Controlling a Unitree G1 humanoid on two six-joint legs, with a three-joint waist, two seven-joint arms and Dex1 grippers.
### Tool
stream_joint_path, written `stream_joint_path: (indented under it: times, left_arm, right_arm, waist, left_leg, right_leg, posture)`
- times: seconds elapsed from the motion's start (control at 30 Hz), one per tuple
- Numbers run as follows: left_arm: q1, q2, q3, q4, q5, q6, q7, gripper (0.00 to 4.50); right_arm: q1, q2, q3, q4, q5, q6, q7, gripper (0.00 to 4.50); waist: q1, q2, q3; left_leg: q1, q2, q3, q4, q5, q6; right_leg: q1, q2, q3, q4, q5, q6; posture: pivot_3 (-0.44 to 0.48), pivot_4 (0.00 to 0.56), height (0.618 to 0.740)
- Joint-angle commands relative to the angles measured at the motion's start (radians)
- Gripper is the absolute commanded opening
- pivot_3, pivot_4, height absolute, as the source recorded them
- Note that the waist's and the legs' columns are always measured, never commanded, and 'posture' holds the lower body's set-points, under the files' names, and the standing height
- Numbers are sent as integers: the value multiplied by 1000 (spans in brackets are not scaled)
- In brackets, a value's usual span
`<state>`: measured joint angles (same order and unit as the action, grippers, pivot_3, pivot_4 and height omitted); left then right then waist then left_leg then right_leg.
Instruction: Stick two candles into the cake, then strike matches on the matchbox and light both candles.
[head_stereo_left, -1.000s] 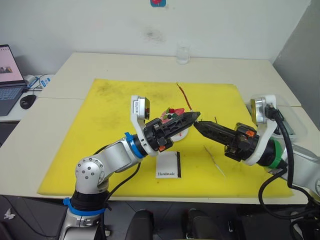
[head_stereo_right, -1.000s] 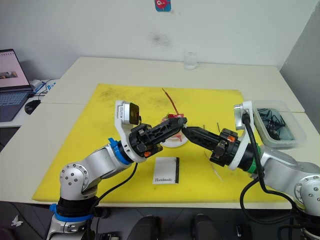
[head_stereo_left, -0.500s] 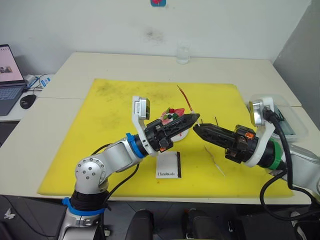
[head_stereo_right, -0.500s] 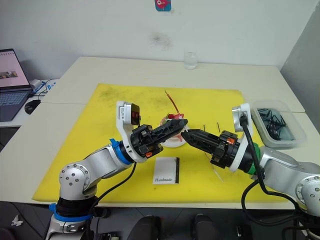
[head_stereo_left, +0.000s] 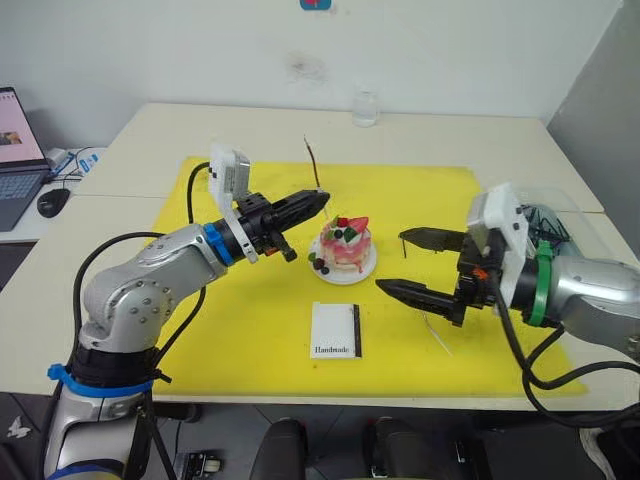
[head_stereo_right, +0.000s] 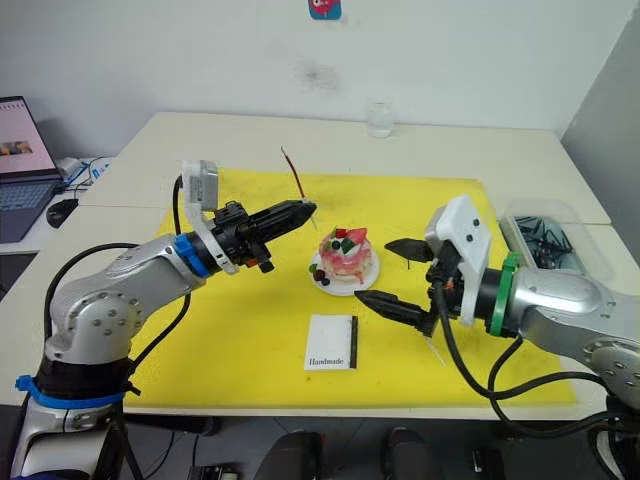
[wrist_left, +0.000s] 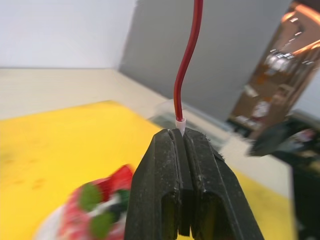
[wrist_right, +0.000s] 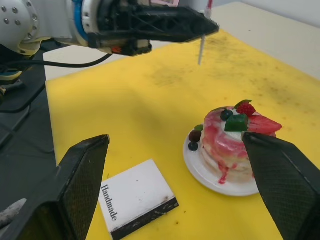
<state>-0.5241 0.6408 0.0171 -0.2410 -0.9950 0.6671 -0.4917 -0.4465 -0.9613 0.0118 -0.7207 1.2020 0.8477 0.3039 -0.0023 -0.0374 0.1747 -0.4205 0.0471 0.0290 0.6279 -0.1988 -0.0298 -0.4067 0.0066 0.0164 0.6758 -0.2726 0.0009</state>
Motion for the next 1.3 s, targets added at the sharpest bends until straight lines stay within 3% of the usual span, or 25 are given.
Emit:
stream_joint_path:
  times: [0.03, 0.27, 0.53, 1.3]
  left_arm:
    - [-28, -19, -36, 65, 155, -107, -105, 0]
    - [-48, -92, -66, 206, 314, -194, -224, 0]
    - [-81, -177, -57, 335, 450, -301, -254, 0]
    - [-81, -270, -60, 448, 611, -437, -306, 0]
  right_arm:
    - [-21, 12, 40, -22, -121, 4, 8, 4466]
    - [-16, 76, 59, -37, -211, 33, -6, 4466]
    - [16, 117, 37, -68, -236, 71, -13, 4466]
    - [41, 154, 7, -108, -246, 120, -26, 4466]
  waist:
    - [0, 0, 0]
    - [0, 0, 0]
    - [0, 0, 0]
    - [-1, 0, 0]
  left_leg:
    - [-1, 0, 0, 0, 0, 0]
    - [-7, 0, 0, 1, 0, 0]
    - [-7, 1, 0, 1, 0, 0]
    - [-7, 0, 0, 2, 0, 0]
  right_leg:
    - [0, -1, 0, -1, 0, 0]
    - [-4, -2, -2, -2, 1, 1]
    - [-5, -2, -3, 0, 1, 2]
    - [-5, -1, -3, 1, 1, 2]
  posture:
    - [0, 150, 740]
    - [0, 150, 740]
    - [0, 150, 740]
    - [0, 150, 740]
